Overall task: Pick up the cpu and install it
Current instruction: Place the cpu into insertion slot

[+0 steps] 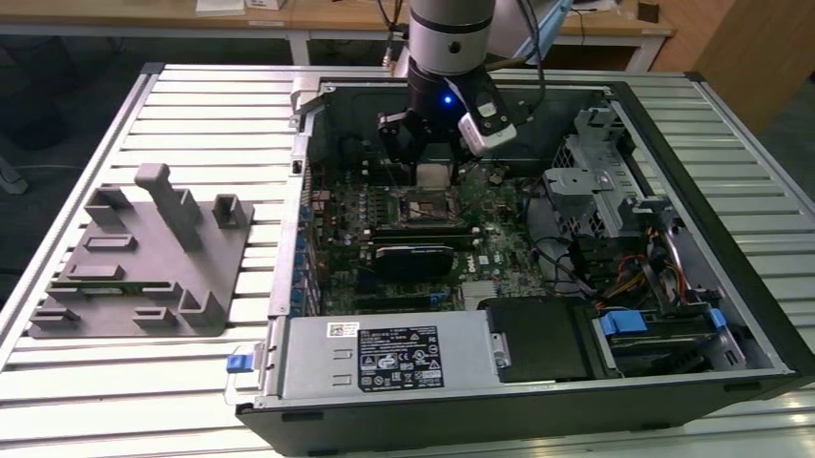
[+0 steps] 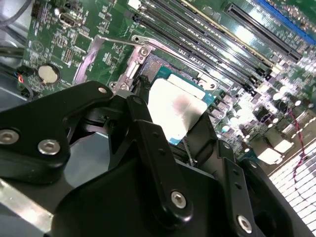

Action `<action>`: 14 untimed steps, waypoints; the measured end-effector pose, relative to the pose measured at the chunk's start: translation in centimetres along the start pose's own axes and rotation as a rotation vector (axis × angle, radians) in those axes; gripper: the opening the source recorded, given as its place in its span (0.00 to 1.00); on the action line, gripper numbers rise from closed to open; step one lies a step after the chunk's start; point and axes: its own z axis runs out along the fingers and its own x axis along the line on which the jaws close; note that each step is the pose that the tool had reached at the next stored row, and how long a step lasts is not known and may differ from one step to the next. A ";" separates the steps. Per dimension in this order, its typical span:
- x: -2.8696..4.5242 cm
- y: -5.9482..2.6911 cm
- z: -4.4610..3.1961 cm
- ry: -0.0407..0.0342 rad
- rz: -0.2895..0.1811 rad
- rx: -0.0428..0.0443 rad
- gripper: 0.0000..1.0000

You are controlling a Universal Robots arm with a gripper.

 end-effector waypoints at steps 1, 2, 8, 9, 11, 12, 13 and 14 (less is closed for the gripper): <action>0.00 0.00 0.00 -0.0005 0.018 0.0005 0.55; 0.00 0.00 0.01 -0.0010 0.038 0.0009 0.55; 0.00 0.00 0.04 -0.0040 0.146 0.0031 0.55; 0.00 0.00 0.04 -0.0046 0.165 0.0034 0.55; 0.00 0.00 0.05 -0.0056 0.201 0.0041 0.55; 0.00 0.00 0.06 -0.0060 0.219 0.0045 0.55; 0.00 0.00 0.06 -0.0066 0.237 0.0049 0.55; 0.00 0.00 0.07 -0.0071 0.255 0.0052 0.55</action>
